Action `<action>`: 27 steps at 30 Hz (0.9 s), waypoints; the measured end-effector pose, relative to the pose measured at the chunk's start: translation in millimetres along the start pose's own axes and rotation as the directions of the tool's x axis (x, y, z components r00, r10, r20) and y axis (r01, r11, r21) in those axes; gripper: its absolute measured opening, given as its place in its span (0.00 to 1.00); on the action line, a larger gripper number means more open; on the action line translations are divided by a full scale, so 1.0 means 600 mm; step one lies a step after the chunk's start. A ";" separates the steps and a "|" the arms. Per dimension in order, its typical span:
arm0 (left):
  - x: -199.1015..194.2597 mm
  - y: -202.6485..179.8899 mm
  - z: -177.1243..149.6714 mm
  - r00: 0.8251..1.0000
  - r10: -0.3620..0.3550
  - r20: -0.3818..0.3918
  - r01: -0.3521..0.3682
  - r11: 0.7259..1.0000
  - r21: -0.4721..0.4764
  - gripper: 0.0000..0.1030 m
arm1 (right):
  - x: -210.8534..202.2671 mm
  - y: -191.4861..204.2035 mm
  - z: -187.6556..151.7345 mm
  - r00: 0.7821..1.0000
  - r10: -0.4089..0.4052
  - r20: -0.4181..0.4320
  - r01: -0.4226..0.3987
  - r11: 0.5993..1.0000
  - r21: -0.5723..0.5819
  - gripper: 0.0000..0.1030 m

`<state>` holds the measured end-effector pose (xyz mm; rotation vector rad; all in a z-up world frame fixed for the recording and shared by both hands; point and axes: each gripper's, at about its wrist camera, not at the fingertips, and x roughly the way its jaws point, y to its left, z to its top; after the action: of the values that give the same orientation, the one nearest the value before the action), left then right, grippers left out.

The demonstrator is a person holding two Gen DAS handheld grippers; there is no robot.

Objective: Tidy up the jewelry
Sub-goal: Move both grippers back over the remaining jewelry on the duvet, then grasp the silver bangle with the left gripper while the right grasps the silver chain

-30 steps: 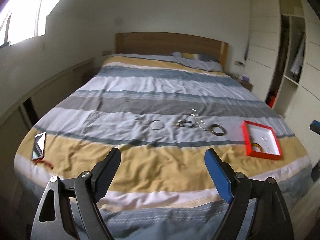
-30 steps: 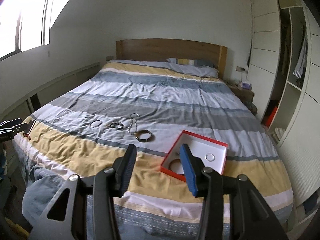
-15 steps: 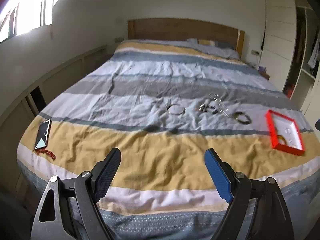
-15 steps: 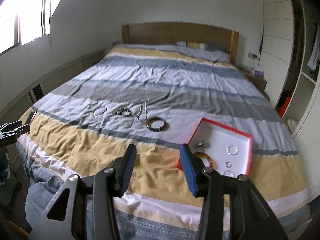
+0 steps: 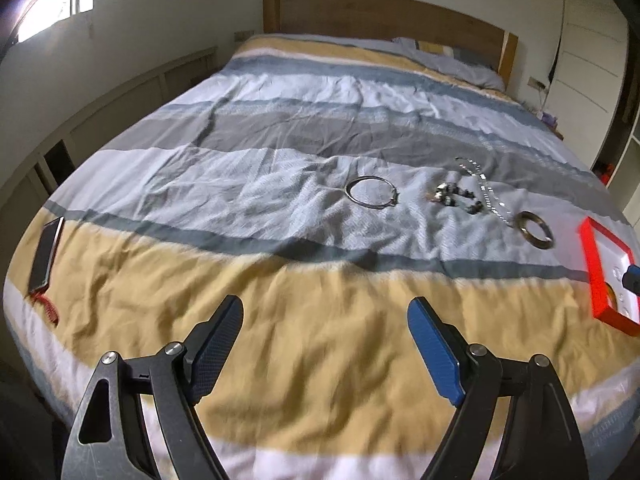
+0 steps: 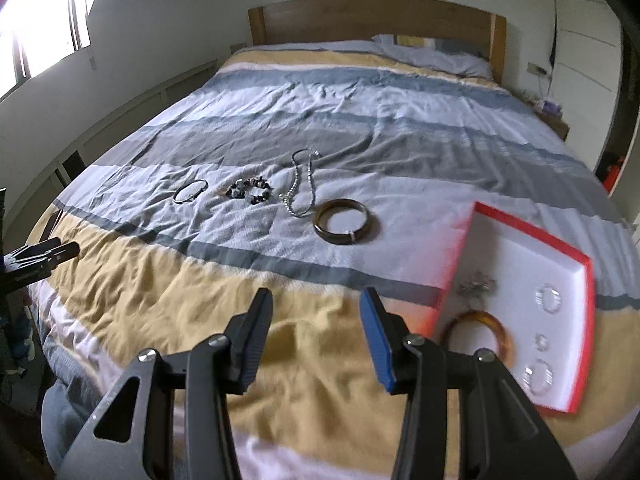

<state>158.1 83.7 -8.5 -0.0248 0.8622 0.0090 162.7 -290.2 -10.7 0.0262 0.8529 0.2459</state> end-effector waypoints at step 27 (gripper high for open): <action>0.348 -0.041 0.177 0.991 0.003 -0.137 0.001 1.000 0.026 0.46 | 0.362 0.020 0.198 0.997 0.028 -0.077 -0.029 0.999 -0.014 0.42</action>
<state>375.0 61.4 -97.8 -0.0002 1.0000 -0.0031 386.5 -220.6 -92.0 0.0145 0.9275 0.2819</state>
